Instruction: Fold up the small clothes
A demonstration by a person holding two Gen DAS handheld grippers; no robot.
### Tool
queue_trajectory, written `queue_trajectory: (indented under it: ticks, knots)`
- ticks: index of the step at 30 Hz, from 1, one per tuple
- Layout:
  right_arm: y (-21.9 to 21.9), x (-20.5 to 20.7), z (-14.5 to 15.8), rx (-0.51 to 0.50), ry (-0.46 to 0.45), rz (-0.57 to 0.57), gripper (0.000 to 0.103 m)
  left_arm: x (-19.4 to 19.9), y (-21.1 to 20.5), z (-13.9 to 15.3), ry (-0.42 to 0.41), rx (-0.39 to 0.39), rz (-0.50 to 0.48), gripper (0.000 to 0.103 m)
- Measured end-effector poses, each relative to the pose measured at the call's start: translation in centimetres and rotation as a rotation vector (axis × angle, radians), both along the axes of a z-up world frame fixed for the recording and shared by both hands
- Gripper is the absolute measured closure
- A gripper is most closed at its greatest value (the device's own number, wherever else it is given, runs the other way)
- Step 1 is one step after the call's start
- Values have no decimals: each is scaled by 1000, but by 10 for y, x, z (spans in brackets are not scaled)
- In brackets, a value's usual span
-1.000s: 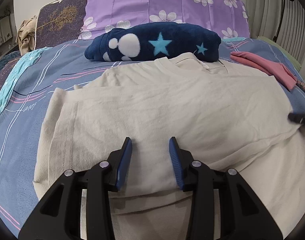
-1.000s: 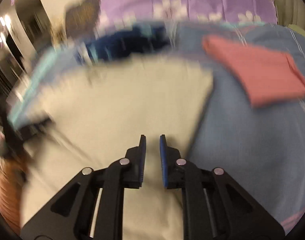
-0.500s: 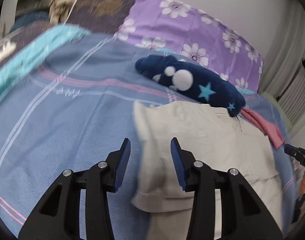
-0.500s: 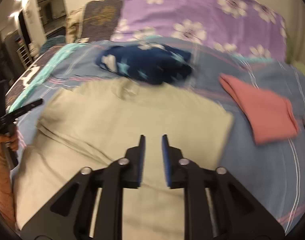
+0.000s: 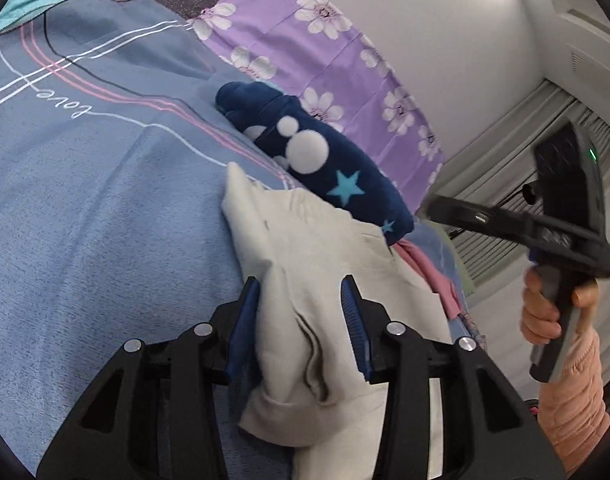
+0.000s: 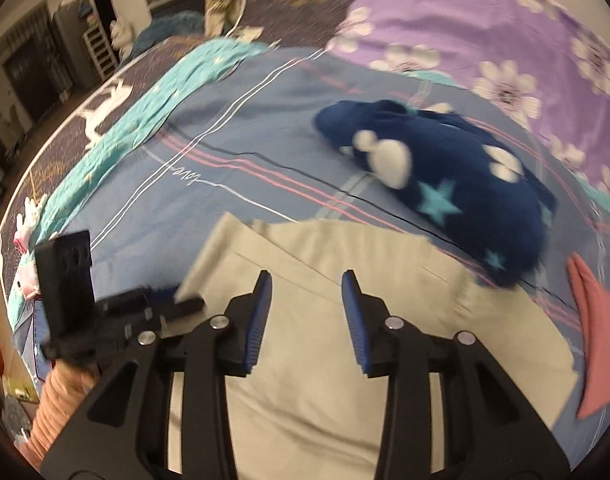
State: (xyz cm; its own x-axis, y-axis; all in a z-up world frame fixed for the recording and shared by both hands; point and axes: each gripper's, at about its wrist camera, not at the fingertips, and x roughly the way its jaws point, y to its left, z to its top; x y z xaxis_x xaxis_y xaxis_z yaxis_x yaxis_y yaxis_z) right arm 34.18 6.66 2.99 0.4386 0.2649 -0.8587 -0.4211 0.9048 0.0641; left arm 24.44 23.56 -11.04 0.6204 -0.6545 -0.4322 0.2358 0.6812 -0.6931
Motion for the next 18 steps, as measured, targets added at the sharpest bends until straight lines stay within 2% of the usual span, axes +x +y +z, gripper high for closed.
queue_trajectory:
  ticks: [2, 7, 11, 14, 16, 18]
  knots:
    - [23, 11, -7, -15, 18, 22, 61, -4, -4, 7, -50, -23, -19, 60]
    - [65, 35, -22, -69, 84, 55, 56, -8, -15, 17, -100, 11, -63, 58]
    - [90, 44, -24, -117, 100, 92, 43, -10, -13, 19, -130, -17, -83, 58]
    - [113, 44, -30, -200, 113, 146, 41, -11, -18, 21, -139, 7, -94, 58]
    - [130, 44, -42, -303, 125, 179, 41, -12, -22, 23, -147, 20, -104, 58]
    - [139, 45, -53, -370, 137, 201, 45, -14, -24, 25, -157, 36, -110, 58]
